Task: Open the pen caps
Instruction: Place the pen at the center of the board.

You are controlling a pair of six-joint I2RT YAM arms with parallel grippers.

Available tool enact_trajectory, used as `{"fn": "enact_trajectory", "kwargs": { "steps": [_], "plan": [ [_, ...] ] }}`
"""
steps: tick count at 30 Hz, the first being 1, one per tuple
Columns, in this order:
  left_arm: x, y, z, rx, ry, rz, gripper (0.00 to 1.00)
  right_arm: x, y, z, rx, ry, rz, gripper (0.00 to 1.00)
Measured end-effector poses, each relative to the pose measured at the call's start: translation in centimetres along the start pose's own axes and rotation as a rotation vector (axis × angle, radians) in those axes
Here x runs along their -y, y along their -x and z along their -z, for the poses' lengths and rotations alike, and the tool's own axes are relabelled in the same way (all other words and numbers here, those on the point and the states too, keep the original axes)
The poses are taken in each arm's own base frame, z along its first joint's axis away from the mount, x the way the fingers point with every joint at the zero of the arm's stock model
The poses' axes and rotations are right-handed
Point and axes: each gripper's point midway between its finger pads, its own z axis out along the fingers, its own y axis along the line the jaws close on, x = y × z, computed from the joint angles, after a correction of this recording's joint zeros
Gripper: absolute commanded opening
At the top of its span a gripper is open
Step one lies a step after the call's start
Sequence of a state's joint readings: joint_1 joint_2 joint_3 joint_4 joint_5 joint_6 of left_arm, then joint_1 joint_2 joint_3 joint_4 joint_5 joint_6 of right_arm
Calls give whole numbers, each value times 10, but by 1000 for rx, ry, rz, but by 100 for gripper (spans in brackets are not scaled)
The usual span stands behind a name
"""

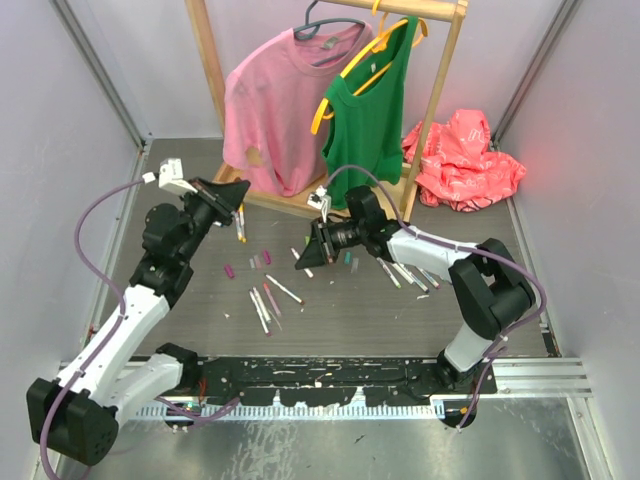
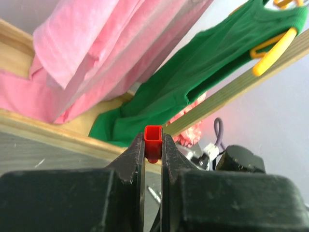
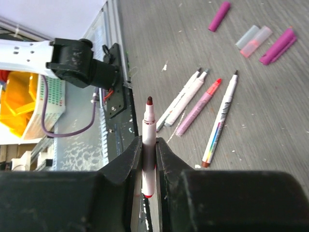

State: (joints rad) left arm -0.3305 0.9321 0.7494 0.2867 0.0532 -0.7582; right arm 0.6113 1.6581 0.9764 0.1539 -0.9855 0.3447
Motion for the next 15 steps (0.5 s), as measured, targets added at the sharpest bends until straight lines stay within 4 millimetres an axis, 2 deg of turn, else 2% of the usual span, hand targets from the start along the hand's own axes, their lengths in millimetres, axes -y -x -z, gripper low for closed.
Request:
{"fn": "enact_trajectory", "kwargs": {
  "steps": [4,8,12,15],
  "plan": [
    [-16,-28,10,-81,21,10,0,12,-4,-3,-3,-67,14,1],
    [-49,-75,20,-216,91,43,0,28,-20,-14,-45,-138,21,2],
    [-78,-117,28,-332,164,102,0,54,-37,-26,-98,-235,16,3],
    [-94,-141,28,-404,213,144,2,72,-46,-32,-132,-297,7,4]
  ]
}}
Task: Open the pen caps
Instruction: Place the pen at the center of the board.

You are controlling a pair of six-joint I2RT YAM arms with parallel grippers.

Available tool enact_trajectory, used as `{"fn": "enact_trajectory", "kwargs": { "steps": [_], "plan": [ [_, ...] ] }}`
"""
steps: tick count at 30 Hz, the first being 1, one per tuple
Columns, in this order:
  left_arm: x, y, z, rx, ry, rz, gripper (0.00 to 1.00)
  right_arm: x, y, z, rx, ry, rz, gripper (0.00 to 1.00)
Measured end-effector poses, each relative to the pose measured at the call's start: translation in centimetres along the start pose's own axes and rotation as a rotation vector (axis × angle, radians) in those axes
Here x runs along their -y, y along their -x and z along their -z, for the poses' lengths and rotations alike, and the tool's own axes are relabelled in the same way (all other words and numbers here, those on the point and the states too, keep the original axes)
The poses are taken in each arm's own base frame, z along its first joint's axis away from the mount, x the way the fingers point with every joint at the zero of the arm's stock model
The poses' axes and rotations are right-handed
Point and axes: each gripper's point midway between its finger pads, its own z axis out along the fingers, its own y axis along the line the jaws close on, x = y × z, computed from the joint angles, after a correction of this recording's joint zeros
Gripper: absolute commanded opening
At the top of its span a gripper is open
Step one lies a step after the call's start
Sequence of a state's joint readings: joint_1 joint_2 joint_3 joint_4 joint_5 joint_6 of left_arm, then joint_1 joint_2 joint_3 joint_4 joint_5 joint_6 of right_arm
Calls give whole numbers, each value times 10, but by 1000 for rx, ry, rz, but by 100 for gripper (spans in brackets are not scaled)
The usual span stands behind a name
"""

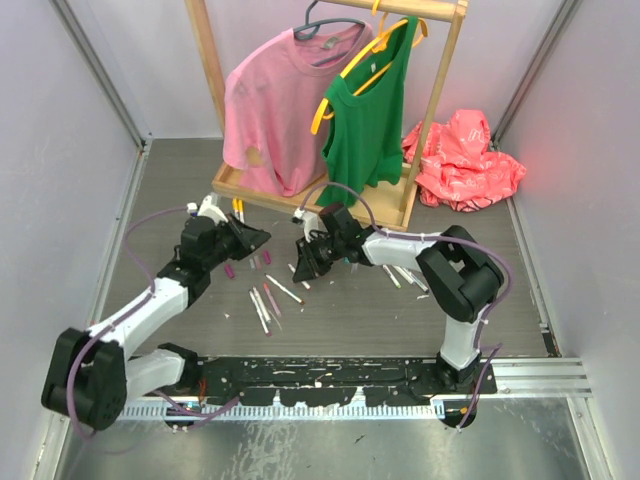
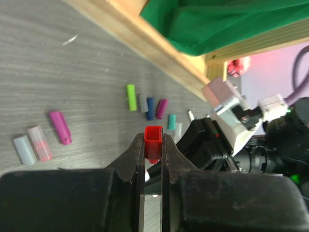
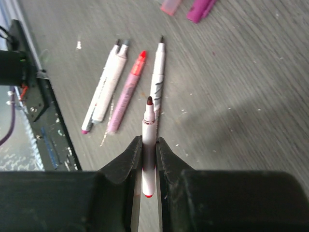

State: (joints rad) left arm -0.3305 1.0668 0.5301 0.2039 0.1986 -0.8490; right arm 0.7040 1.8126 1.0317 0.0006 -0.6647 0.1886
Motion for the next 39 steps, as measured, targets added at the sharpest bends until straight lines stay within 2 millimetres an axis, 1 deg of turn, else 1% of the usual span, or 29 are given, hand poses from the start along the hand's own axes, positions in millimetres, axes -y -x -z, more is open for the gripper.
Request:
{"fn": "enact_trajectory", "kwargs": {
  "steps": [4,6,8,10,13,16,20,27,36,39],
  "plan": [
    [-24,-27,-17,-107,63,58,4,14,-10,-12,-42,-52,-17,7],
    [-37,-39,-25,-148,97,85,5,19,-16,-16,-60,-71,-27,9],
    [-50,-50,-31,-183,136,108,3,19,-18,-18,-68,-76,-28,10],
    [-61,-58,-35,-208,173,125,1,20,-19,-21,-73,-79,-27,13],
    [-72,-65,-42,-234,223,150,0,23,-21,-25,-82,-90,-30,17],
    [-74,-63,-51,-242,246,157,0,27,-23,-27,-91,-102,-40,21],
    [-74,-62,-62,-249,257,156,3,29,-21,-27,-89,-120,-38,23],
    [-77,-72,-74,-289,296,151,11,32,-18,-26,-88,-145,-37,28],
    [-88,-80,-75,-315,351,152,16,33,-17,-25,-93,-150,-36,29],
    [-92,-80,-76,-314,371,148,19,32,-17,-25,-94,-148,-33,32]
  ]
}}
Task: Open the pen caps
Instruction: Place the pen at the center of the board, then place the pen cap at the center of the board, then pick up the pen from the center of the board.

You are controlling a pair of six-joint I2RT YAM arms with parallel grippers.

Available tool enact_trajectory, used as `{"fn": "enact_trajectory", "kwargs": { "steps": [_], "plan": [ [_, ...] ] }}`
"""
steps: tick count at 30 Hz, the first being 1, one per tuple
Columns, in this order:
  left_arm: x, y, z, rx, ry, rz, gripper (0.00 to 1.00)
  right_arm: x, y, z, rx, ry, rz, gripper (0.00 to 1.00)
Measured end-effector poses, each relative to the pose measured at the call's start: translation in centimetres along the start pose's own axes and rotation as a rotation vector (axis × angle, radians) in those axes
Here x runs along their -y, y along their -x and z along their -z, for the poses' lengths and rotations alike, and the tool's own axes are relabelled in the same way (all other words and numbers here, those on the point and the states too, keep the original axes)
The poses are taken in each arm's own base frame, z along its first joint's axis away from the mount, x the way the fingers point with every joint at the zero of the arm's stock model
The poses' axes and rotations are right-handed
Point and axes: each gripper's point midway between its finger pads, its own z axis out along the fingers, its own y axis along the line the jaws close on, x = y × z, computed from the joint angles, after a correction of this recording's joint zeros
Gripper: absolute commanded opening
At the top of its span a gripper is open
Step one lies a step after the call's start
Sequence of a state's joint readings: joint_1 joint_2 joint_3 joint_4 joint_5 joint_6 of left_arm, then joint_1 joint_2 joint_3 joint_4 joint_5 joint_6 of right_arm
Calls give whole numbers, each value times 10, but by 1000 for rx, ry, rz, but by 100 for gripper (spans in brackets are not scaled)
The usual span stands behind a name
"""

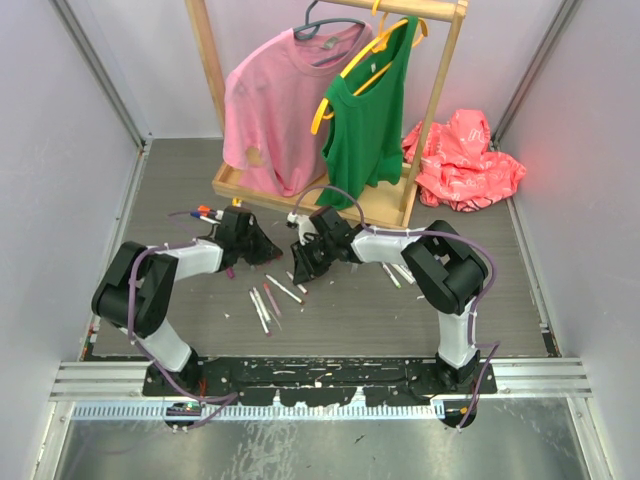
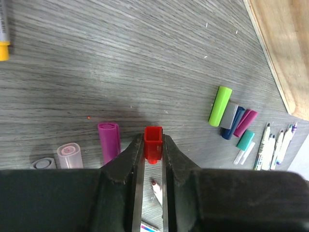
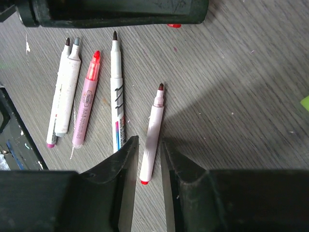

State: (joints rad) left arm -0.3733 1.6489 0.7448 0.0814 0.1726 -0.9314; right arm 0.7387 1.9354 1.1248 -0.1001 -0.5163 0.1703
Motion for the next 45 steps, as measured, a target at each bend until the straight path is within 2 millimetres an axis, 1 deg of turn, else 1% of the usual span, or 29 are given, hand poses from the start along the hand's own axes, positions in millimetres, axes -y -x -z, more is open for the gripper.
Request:
{"fn": "enact_trajectory", "kwargs": {
  "steps": [4,8,15,20,24,27,29,30,32,33,34,35,36,39,41,43,45],
  "plan": [
    [-2,2,0,8,19,0,22,-1,2,2,-5,3,7,36],
    [-2,4,0,9,25,-1,28,-2,1,3,-12,5,12,37],
    [0,5,-1,10,26,-2,30,-2,1,7,-21,13,18,37],
    [0,5,4,10,36,-2,32,-5,8,14,-4,25,28,37],
    [11,13,21,42,14,-29,34,-12,21,29,36,43,55,37],
    [26,26,43,105,-30,-78,34,-20,34,44,79,69,82,36],
    [35,35,57,156,-55,-118,37,-26,41,53,101,90,101,36],
    [38,41,65,191,-60,-143,41,-29,44,58,113,100,116,35],
    [38,52,78,259,-51,-182,54,-35,50,67,136,115,139,35],
    [35,57,83,291,-37,-193,64,-38,54,71,149,121,154,35],
    [31,63,89,329,-17,-206,71,-41,56,75,159,128,170,35],
    [25,68,93,359,4,-215,76,-44,58,78,167,135,184,35],
    [19,73,97,386,26,-218,79,-47,60,82,175,142,198,35],
    [-6,91,102,446,98,-194,79,-54,63,90,192,161,232,35],
    [-22,103,104,466,141,-162,79,-55,63,91,190,172,241,34],
    [-37,115,103,473,181,-125,78,-54,60,92,180,178,240,34],
    [-49,127,96,458,227,-88,77,-54,58,92,174,181,239,34]
  ]
}}
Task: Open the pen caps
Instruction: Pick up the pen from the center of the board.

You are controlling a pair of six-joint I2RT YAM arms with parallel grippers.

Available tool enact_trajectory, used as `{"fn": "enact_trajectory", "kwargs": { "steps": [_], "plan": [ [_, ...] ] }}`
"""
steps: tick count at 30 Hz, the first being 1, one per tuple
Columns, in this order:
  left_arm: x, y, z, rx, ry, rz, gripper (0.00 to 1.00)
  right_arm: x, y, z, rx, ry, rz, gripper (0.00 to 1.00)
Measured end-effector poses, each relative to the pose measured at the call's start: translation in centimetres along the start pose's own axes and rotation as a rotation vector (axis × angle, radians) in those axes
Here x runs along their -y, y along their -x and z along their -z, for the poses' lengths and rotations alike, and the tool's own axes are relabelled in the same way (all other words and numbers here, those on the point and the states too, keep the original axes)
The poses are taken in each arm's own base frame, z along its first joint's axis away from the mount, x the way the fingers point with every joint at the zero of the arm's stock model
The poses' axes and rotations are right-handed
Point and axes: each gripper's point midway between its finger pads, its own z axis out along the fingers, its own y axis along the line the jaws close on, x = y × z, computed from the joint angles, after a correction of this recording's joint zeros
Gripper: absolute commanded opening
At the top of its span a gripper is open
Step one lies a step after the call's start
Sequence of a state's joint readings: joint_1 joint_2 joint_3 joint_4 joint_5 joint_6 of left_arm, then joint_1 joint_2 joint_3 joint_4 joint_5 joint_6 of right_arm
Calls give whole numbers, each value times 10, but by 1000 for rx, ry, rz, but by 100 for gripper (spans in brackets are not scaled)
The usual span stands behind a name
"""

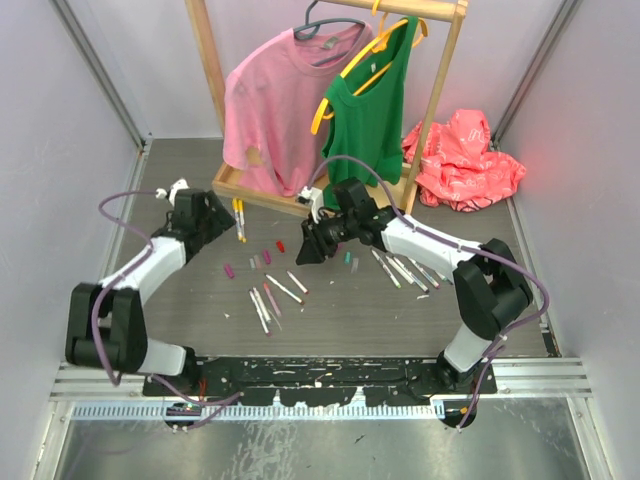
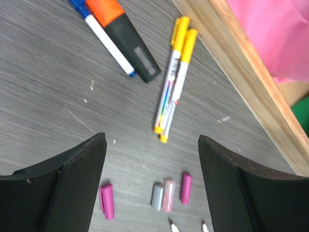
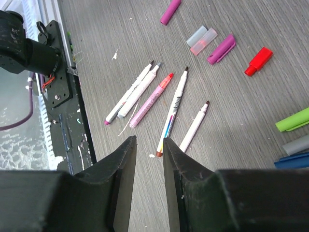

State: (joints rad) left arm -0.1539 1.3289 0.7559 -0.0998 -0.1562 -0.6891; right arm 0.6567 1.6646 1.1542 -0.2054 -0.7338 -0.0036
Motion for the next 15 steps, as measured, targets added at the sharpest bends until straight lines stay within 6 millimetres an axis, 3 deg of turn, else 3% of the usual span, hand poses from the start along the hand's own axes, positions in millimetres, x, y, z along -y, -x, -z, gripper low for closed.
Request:
{"fn": "enact_trajectory", "kwargs": {
  "steps": [3,8,15],
  "plan": [
    [-8,8,-22,-55,74,25,72,0,-2,1,-7,4,0,34],
    [-4,24,-54,-117,133,54,66,2,-3,3,-10,7,5,34],
    [-16,26,-71,-184,278,82,65,1,-6,4,-21,15,-2,34]
  ]
}}
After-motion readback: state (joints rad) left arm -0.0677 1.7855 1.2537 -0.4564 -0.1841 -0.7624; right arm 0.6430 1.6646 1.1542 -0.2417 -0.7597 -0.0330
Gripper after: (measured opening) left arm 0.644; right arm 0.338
